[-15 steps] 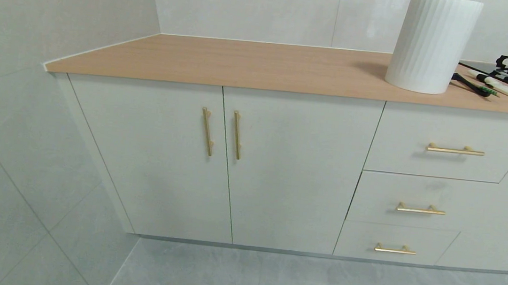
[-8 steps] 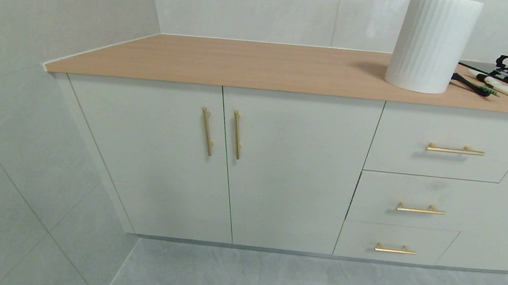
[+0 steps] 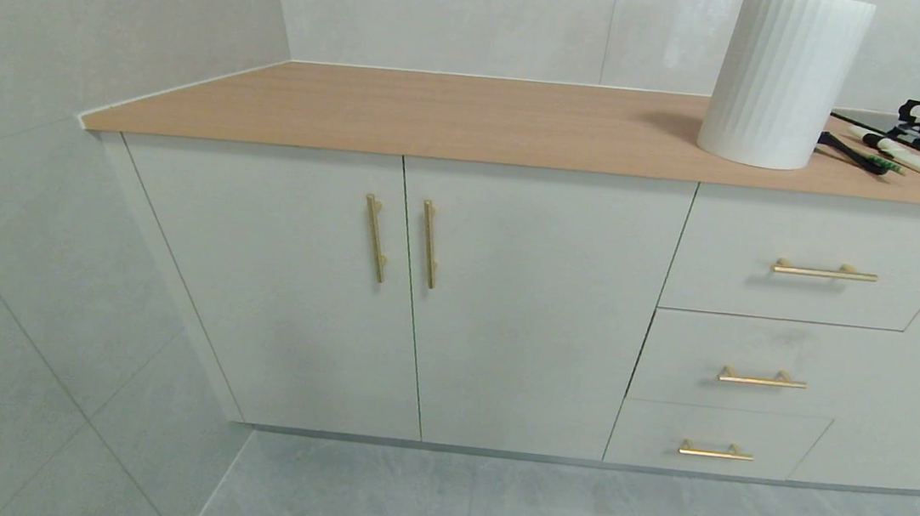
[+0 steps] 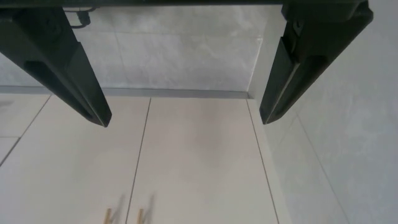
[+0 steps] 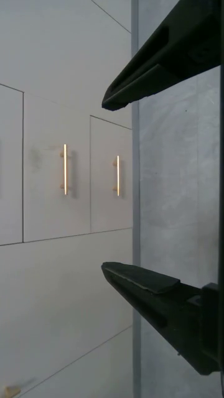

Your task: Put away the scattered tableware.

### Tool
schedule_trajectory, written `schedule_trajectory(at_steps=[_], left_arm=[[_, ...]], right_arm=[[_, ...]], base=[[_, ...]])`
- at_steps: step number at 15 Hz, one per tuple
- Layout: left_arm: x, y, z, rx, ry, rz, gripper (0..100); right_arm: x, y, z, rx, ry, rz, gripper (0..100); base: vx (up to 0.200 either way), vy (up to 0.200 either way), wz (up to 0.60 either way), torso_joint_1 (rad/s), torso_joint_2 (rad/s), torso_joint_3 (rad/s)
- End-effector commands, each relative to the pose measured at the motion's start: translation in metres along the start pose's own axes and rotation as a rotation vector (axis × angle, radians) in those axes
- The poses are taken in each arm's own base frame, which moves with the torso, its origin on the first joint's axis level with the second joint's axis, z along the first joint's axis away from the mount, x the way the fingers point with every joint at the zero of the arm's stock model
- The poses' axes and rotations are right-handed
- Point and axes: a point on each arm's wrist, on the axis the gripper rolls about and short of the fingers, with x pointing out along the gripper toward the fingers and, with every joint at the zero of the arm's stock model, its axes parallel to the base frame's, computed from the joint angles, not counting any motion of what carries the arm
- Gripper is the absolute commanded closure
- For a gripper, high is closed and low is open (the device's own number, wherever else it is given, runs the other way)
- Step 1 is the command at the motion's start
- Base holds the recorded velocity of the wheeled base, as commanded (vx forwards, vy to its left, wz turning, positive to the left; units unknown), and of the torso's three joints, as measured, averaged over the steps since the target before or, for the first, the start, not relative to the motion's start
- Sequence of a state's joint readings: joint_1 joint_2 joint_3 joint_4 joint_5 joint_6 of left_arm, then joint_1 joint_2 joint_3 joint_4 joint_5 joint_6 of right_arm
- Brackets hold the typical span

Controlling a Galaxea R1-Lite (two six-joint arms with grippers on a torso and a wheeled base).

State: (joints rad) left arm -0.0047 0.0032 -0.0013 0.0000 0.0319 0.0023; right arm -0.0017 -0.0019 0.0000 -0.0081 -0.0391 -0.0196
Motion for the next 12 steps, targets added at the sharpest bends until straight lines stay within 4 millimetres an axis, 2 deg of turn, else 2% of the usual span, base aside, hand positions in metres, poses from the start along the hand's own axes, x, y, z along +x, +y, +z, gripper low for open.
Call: schedule_trajectory(at_steps=[1, 6, 12], left_arm=[[0.0001, 0.0, -0.0004, -0.001, 0.001, 0.0, 0], [0.0001, 0.0, -0.0004, -0.002, 0.001, 0.0, 0], [0.0, 0.0, 0.0001, -0.004, 0.0, 0.0, 0]], right_arm=[[0.0003, 0.0, 0.0, -0.001, 0.004, 0.001, 0], [0.0003, 0.0, 0.0, 0.019, 0.004, -0.001, 0], [0.0003, 0.0, 0.0, 0.019, 0.004, -0.001, 0]], base=[[0.0, 0.0, 0.0, 0.0, 0.0, 0.0], [0.0, 0.0, 0.0, 0.0, 0.0, 0.0], [0.0, -0.2, 0.0, 0.003, 0.0, 0.005]])
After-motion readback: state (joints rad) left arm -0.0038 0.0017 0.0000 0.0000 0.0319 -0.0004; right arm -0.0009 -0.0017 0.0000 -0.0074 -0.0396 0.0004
